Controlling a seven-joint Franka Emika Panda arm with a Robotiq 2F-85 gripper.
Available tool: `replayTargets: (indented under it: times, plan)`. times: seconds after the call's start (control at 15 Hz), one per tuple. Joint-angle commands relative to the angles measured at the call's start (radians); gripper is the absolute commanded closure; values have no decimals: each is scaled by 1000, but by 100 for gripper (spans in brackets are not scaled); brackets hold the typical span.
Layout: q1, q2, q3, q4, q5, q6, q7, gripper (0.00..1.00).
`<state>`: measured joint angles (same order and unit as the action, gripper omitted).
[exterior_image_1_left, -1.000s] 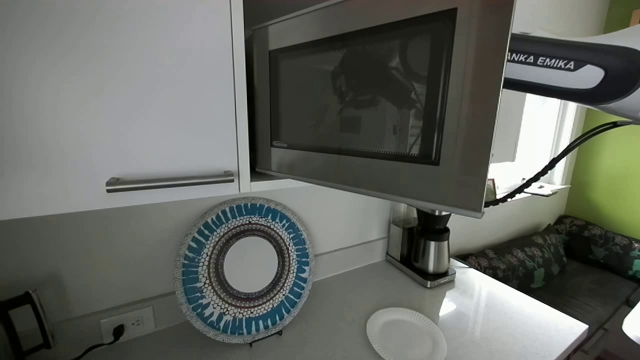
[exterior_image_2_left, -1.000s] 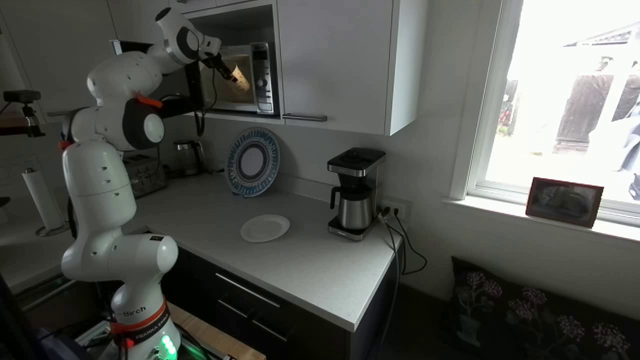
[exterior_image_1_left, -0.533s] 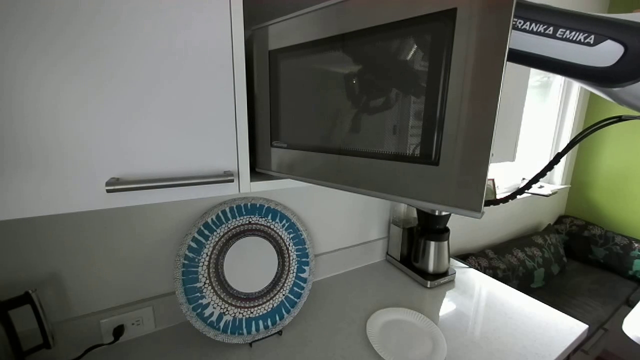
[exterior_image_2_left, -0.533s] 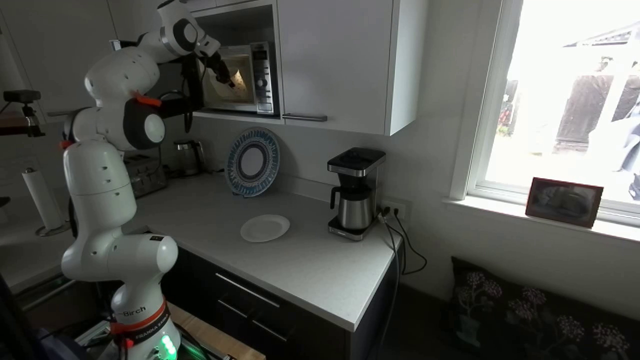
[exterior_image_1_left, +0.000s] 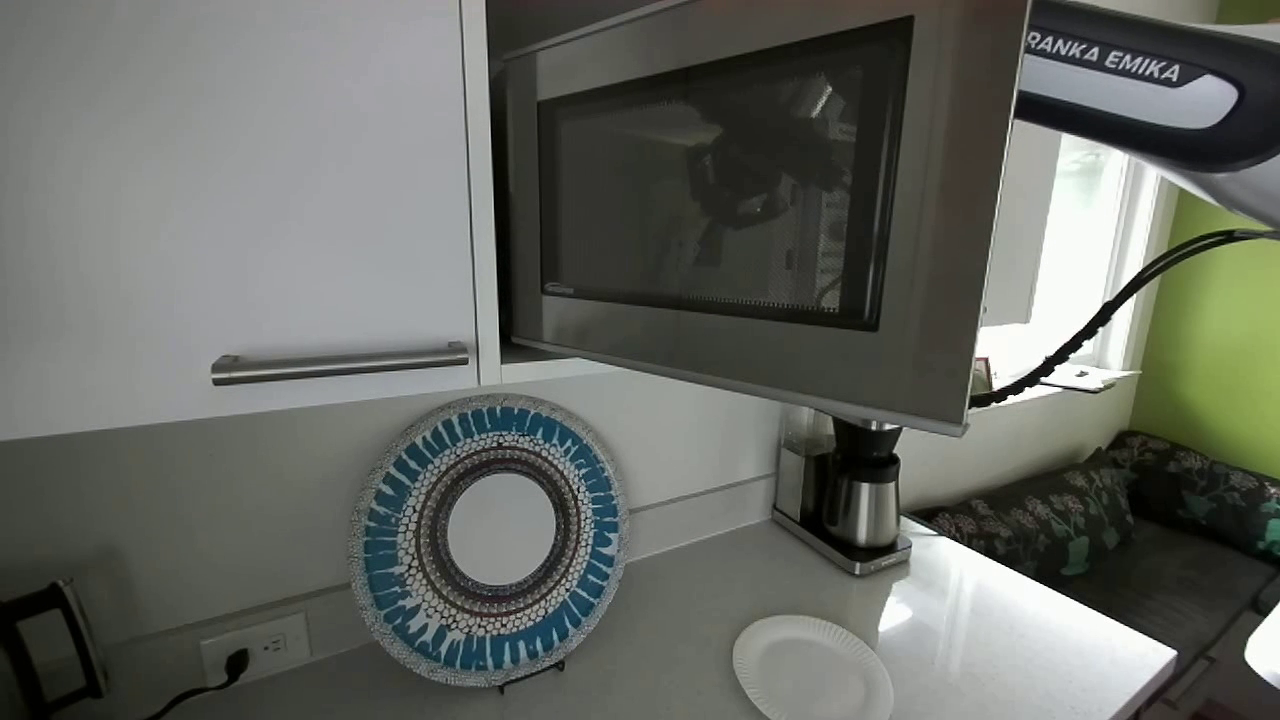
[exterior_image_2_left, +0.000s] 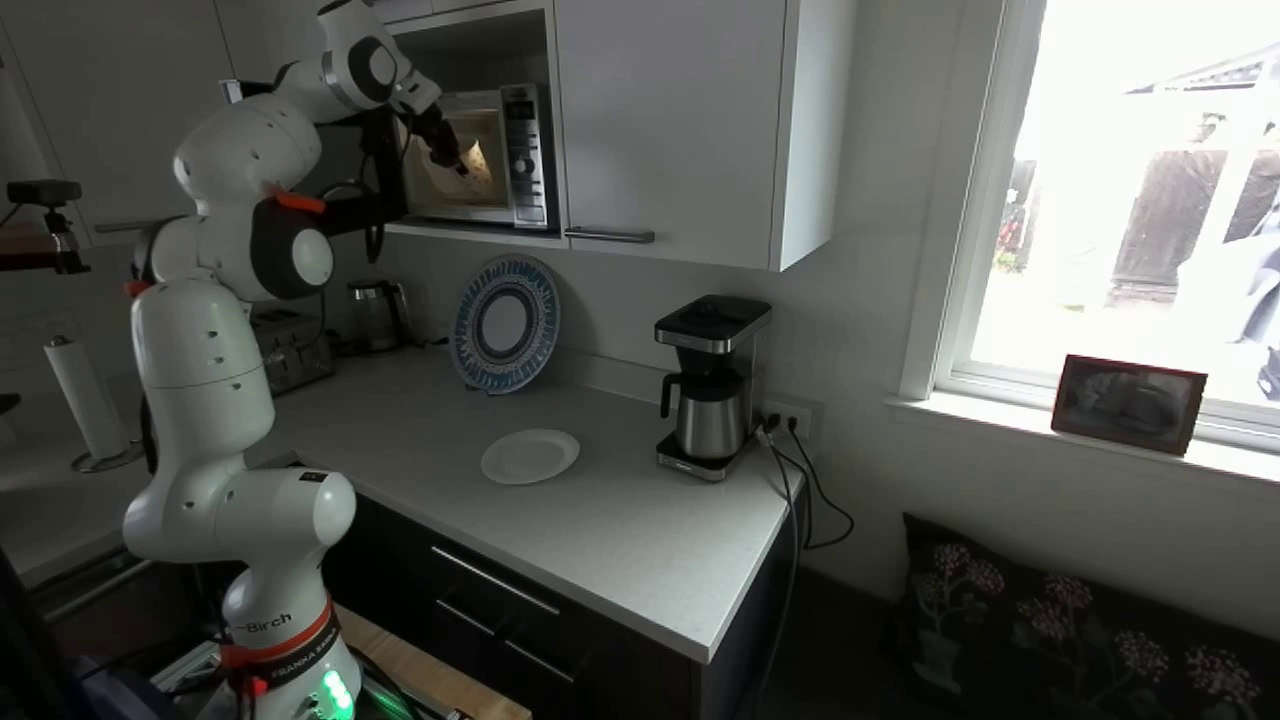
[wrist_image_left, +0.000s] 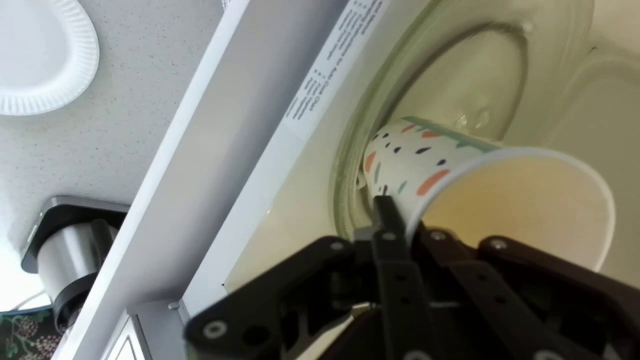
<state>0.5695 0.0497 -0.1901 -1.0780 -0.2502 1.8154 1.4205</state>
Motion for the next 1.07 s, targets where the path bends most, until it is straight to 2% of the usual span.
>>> replayTargets:
  times: [0.0, 0.33, 0.67, 0.73, 0.8, 1.0]
  plan:
    - [-15, 24, -6, 52, 121, -14, 39, 99]
    - [-44, 77, -20, 139, 263, -73, 156, 99]
    - [-71, 137, -32, 232, 333, -148, 266, 99]
    - [-76, 147, -33, 249, 339, -154, 273, 90]
    - [-80, 159, -32, 268, 341, -161, 279, 71]
    - [-84, 187, -30, 307, 329, -171, 270, 49]
